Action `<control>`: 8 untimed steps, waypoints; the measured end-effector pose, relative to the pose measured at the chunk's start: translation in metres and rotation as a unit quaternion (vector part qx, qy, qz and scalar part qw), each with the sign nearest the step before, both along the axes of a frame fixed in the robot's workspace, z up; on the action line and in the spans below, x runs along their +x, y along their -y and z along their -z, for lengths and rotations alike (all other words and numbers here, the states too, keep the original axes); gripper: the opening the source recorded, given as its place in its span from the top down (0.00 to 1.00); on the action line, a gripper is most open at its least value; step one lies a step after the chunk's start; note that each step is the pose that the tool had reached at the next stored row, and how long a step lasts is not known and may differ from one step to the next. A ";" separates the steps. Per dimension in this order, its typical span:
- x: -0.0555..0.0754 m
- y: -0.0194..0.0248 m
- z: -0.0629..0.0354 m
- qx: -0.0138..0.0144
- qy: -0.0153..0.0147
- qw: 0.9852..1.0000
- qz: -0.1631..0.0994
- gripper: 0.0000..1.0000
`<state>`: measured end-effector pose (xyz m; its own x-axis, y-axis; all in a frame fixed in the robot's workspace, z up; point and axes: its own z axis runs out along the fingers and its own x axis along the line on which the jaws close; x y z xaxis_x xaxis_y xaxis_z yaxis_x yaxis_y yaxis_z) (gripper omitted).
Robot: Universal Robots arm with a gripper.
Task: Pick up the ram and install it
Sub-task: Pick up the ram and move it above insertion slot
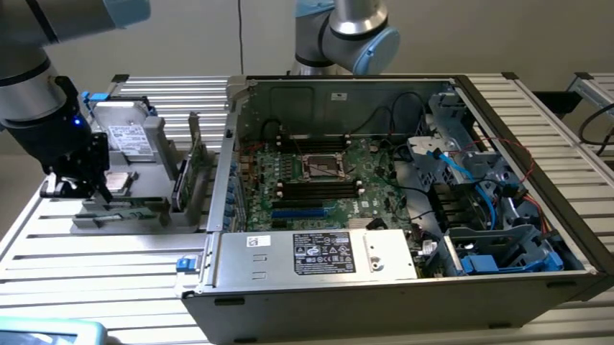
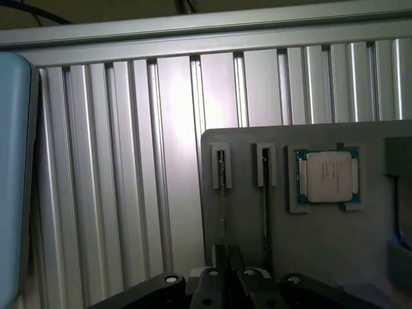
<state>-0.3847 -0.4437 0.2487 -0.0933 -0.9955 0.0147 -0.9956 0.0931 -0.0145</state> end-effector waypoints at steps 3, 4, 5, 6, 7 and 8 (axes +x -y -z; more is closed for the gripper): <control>0.000 0.0002 -0.0003 0.000 0.000 1.000 0.000 0.85; 0.000 0.0003 -0.0002 0.000 0.000 1.000 0.000 0.83; 0.000 0.0005 -0.0002 0.000 0.000 1.000 0.000 0.83; 0.000 0.0007 -0.0001 0.000 0.000 1.000 0.000 0.71; 0.000 0.0007 -0.0001 0.000 0.000 1.000 0.000 0.71; 0.000 0.0007 -0.0001 0.000 0.000 1.000 0.000 0.71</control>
